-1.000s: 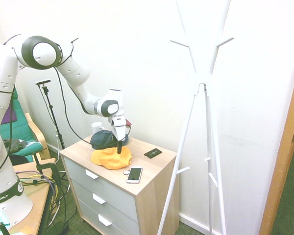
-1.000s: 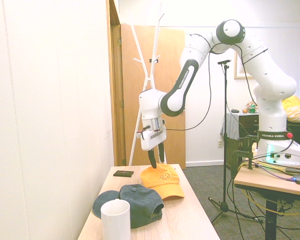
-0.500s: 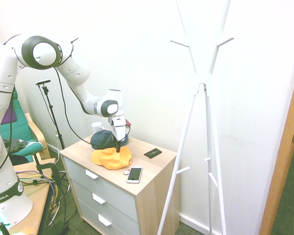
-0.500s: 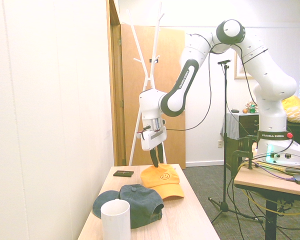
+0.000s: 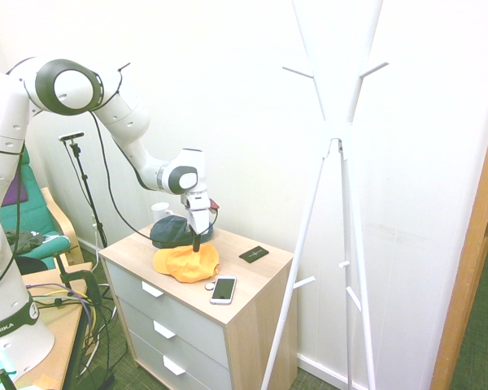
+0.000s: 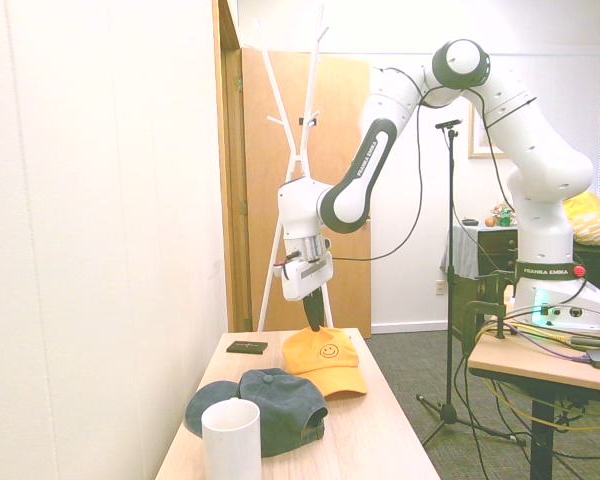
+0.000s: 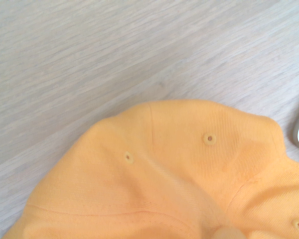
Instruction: Hang the cap
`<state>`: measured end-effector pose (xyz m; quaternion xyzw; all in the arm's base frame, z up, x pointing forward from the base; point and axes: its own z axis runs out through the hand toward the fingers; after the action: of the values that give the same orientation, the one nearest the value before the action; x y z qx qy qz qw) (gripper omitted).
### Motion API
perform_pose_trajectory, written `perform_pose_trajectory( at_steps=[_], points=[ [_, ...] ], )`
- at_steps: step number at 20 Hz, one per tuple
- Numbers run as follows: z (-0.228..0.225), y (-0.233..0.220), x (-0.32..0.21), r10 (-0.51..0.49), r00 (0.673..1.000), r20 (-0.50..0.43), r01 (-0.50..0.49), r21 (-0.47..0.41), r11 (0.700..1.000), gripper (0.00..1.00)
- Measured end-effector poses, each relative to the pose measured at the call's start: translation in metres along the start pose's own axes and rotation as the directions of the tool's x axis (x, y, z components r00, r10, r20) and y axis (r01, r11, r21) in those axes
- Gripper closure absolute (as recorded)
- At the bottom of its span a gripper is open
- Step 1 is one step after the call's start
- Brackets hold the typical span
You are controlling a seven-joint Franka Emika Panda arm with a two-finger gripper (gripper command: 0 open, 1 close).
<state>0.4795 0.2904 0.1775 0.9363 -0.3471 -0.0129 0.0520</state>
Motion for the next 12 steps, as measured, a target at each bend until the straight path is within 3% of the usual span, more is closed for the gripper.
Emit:
perform_pose_trajectory(
  at_steps=[6,12],
  points=[
    [-0.016,0.004,0.013,-0.019,0.999,-0.043,0.019,-0.01,1.0,1.0],
    [-0.109,0.025,0.038,-0.089,0.972,-0.219,0.074,-0.075,0.994,1.0]
  ],
)
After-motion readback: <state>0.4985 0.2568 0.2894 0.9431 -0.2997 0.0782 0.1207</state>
